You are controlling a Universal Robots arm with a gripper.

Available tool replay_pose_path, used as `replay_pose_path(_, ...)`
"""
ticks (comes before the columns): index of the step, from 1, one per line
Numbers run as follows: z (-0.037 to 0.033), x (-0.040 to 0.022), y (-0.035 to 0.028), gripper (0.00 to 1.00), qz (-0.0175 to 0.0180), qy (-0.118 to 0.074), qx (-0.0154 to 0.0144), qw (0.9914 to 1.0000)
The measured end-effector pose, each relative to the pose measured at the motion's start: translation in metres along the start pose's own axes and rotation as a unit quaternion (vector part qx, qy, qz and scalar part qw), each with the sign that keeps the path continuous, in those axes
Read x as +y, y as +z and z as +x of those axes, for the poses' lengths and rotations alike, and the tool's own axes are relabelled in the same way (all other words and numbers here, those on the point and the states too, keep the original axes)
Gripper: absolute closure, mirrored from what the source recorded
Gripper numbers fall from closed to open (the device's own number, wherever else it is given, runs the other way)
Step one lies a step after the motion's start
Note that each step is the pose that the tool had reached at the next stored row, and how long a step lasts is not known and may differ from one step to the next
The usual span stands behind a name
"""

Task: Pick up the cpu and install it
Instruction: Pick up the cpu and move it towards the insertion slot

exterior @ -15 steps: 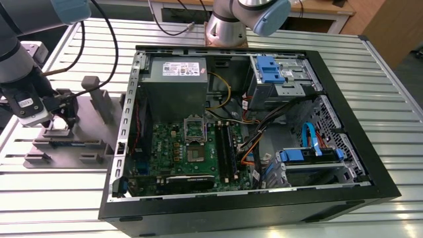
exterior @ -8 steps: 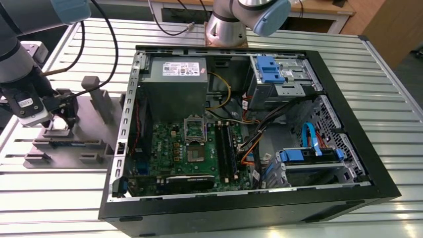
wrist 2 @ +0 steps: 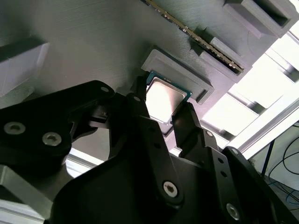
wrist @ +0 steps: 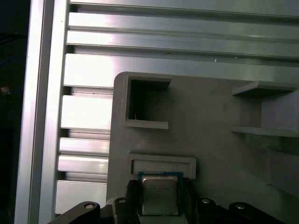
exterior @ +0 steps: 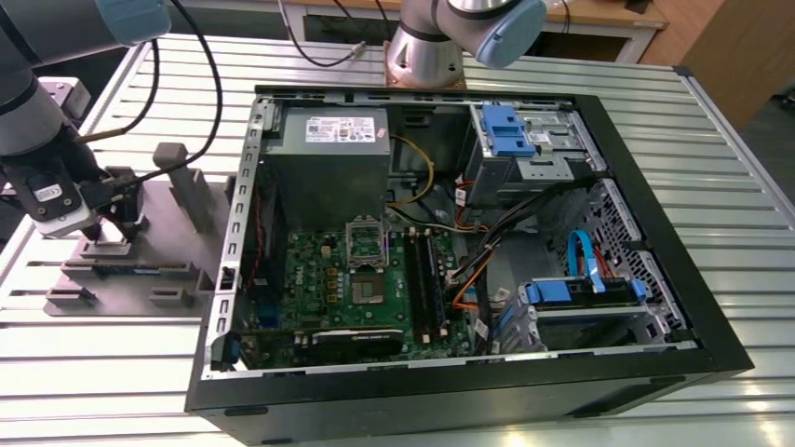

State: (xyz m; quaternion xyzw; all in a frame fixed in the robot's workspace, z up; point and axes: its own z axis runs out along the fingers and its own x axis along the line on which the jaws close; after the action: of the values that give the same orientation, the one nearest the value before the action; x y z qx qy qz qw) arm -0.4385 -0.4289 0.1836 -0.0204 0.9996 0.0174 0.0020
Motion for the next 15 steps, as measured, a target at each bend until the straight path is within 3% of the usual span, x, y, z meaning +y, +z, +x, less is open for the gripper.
replay_pose_path(8,0.0,0.0,-0.0027,0.53,0.0001,0.0,0.0001,1.0)
replay_pose_path(15,-0.0001,0.0006,-0.0183,0.53,0.0,0.0,0.0,1.0)
